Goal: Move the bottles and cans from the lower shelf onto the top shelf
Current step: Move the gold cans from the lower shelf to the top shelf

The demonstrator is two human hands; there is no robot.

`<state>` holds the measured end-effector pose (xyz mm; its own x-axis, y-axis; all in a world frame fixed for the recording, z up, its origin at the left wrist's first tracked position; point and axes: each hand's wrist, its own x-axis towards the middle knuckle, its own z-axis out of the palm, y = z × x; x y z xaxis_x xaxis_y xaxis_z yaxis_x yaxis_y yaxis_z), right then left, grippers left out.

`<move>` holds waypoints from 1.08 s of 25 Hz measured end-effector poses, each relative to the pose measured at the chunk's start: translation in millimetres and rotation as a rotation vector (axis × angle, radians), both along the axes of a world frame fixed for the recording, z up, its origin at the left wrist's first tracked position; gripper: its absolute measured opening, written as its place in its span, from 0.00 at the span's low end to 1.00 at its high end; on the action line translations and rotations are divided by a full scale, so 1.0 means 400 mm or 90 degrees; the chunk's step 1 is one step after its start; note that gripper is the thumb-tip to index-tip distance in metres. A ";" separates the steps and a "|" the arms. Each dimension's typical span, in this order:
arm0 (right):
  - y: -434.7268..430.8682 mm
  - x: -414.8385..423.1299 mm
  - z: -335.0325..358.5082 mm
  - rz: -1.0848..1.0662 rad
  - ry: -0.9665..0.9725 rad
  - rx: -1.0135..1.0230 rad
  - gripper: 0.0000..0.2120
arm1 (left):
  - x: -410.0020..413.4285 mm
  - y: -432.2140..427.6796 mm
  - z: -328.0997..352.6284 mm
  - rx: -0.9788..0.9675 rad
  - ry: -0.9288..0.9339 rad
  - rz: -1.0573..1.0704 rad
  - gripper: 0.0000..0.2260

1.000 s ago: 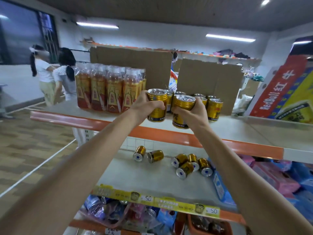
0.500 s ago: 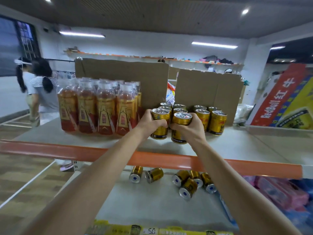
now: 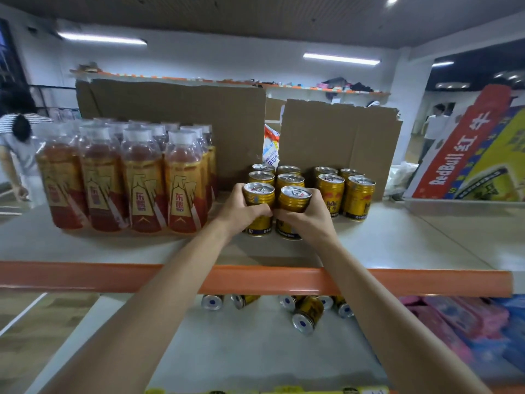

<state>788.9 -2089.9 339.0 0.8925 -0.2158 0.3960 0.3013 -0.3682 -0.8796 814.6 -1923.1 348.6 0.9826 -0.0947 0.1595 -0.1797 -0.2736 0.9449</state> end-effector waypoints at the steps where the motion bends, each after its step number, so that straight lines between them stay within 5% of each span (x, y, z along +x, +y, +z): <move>1: -0.002 0.000 -0.001 0.006 -0.007 0.004 0.22 | 0.006 0.003 -0.005 0.007 -0.006 0.004 0.31; 7: 0.006 -0.002 -0.002 -0.026 -0.006 -0.015 0.38 | 0.057 0.018 -0.066 0.065 -0.057 0.103 0.41; 12: -0.002 -0.006 -0.001 -0.052 -0.008 -0.031 0.35 | 0.014 0.014 -0.041 0.065 -0.107 0.120 0.37; 21: -0.002 0.007 -0.019 -0.065 -0.018 -0.091 0.39 | 0.001 0.011 -0.029 0.128 -0.155 0.118 0.44; 27: -0.002 0.007 -0.025 -0.070 -0.008 -0.062 0.37 | -0.010 0.019 -0.026 0.160 -0.191 0.097 0.34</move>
